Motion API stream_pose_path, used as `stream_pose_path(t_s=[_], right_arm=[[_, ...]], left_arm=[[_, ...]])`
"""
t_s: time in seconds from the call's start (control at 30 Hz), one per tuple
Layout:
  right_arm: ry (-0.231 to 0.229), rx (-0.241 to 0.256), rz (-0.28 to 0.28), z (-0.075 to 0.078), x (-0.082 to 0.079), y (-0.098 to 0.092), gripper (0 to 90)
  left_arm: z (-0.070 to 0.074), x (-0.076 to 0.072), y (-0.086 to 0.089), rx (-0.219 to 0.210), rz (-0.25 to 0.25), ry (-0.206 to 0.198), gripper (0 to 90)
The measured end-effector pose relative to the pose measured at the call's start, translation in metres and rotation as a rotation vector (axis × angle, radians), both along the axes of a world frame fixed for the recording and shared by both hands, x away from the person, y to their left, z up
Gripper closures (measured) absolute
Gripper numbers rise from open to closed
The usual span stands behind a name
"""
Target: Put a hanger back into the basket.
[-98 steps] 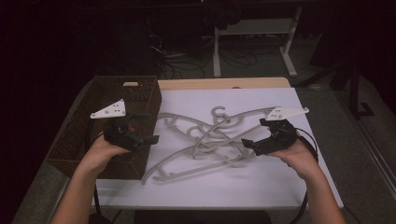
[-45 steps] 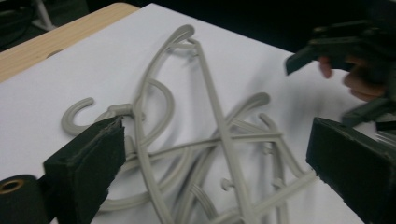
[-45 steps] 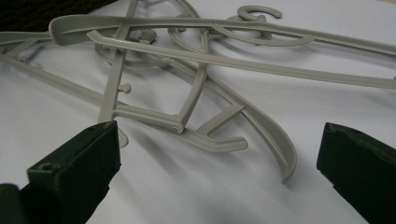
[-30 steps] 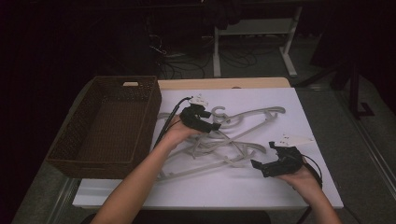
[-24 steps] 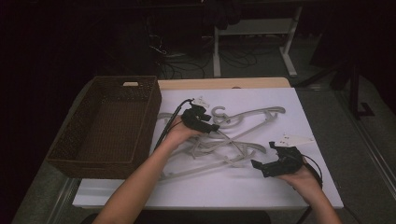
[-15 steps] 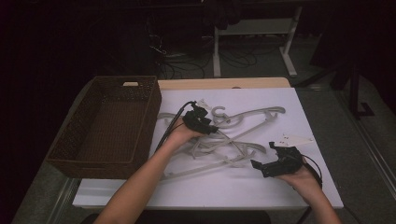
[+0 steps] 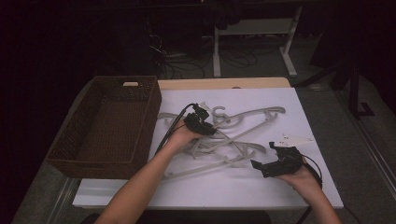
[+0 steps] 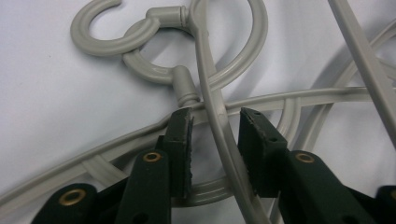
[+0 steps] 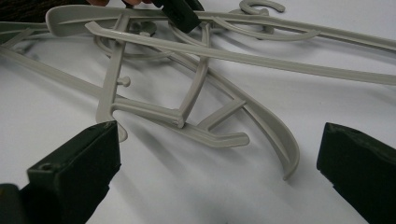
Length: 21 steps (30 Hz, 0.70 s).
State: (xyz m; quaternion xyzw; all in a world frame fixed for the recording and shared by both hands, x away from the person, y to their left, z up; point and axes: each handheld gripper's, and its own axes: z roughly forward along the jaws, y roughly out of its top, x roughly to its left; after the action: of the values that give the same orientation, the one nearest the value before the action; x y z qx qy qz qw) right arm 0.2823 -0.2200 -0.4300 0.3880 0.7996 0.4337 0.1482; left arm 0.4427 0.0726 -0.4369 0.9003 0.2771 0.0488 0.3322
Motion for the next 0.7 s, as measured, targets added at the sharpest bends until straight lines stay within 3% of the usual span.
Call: stream_pose_path(t_s=[0.23,0.5,0.7], right_arm=[[0.005,-0.004,0.002,-0.0007,0.0002,0.001,0.0],[0.007,-0.006,0.002,-0.0009,0.0004,0.0011,0.0],[0.006,-0.004,0.0,-0.001,0.0007,0.0003,0.0]], left_arm=[[-0.0015,0.0022,-0.0023,0.026,-0.009,0.032,73.5],[0.0001,0.0035,-0.0023,0.055,0.032,0.038,77.7],[0.0005,0.005,-0.0002,0.047,0.044,0.046,81.8]])
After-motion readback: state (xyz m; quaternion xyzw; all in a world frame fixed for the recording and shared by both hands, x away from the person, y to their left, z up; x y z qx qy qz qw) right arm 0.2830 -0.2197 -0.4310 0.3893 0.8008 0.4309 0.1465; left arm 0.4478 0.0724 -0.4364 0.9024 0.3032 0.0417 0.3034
